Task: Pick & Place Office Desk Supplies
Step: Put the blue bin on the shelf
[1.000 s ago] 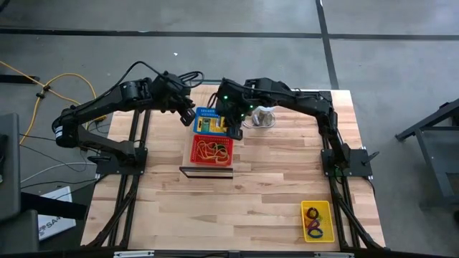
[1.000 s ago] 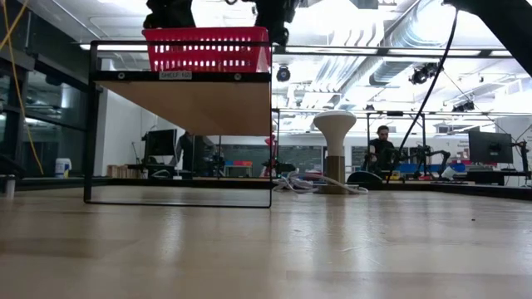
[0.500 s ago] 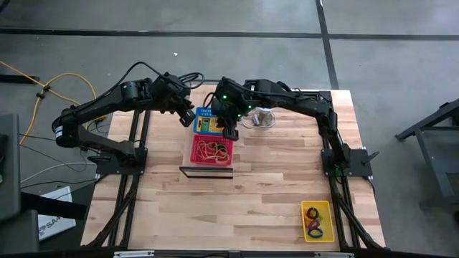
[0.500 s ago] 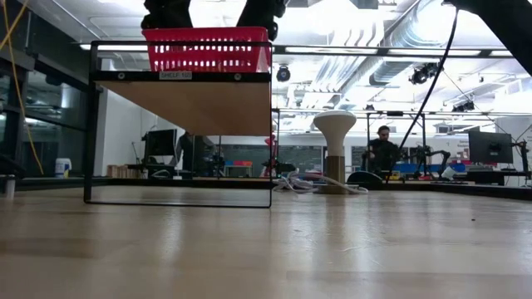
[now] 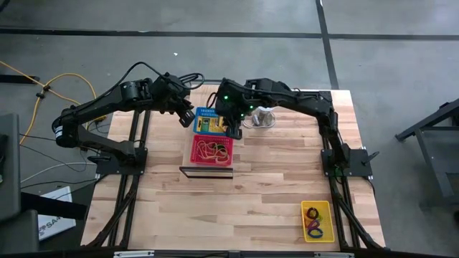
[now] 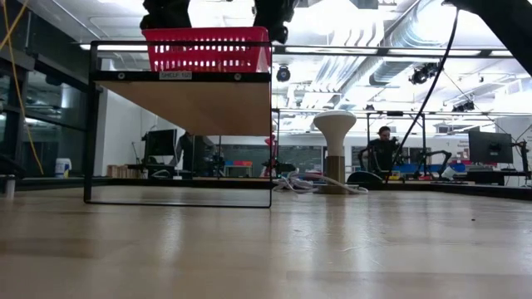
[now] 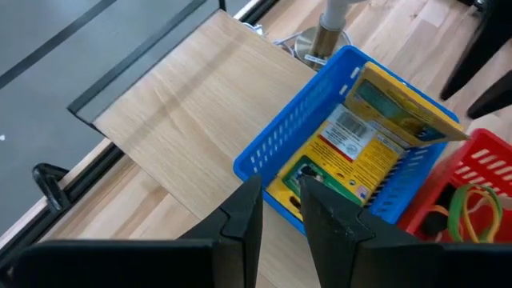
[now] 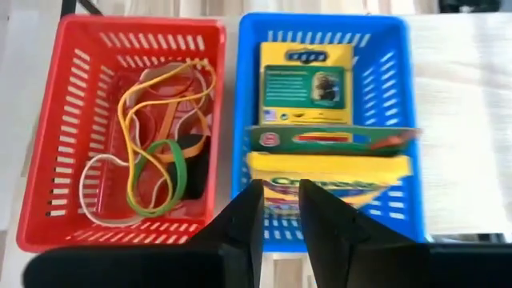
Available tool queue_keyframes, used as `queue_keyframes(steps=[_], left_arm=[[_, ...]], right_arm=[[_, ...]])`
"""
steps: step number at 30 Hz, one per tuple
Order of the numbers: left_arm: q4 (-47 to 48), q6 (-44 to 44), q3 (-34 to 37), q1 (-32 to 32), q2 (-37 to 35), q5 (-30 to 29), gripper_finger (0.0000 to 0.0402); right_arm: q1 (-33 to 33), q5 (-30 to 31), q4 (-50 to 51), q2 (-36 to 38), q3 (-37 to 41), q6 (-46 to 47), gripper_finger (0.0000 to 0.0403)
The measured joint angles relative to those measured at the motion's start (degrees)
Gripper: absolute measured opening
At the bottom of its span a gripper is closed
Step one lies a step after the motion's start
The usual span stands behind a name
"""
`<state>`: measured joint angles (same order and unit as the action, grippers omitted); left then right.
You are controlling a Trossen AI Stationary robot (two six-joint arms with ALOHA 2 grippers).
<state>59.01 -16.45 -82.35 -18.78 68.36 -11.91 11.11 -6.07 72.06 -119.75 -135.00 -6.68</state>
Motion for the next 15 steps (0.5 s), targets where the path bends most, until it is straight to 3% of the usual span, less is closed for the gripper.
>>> queue_keyframes(steps=[15], left_arm=[[0.67, -0.13, 0.00, 1.88, 0.00, -0.01, 0.0084]], right_arm=[[1.48, -3.87, -6.21, -1.72, 0.92, -0.55, 0.0068]])
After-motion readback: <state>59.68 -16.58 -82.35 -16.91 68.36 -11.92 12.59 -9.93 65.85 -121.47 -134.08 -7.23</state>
